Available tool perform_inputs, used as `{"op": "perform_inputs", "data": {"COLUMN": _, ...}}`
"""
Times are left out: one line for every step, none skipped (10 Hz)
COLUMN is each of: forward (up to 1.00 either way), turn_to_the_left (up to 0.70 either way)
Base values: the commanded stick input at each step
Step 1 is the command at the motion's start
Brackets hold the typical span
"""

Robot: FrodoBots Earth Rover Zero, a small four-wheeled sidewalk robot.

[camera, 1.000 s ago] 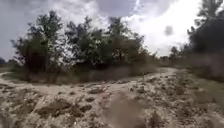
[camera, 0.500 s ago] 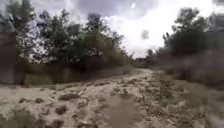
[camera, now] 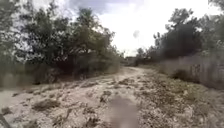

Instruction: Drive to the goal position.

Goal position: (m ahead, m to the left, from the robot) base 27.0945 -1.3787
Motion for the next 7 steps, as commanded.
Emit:
{"op": "perform_inputs", "data": {"forward": 0.7, "turn_to_the_left": 0.0}}
{"op": "perform_inputs", "data": {"forward": 0.7, "turn_to_the_left": 0.0}}
{"op": "perform_inputs", "data": {"forward": 0.7, "turn_to_the_left": 0.0}}
{"op": "perform_inputs", "data": {"forward": 0.7, "turn_to_the_left": 0.0}}
{"op": "perform_inputs", "data": {"forward": 0.7, "turn_to_the_left": 0.0}}
{"op": "perform_inputs", "data": {"forward": 0.7, "turn_to_the_left": 0.0}}
{"op": "perform_inputs", "data": {"forward": 0.7, "turn_to_the_left": 0.0}}
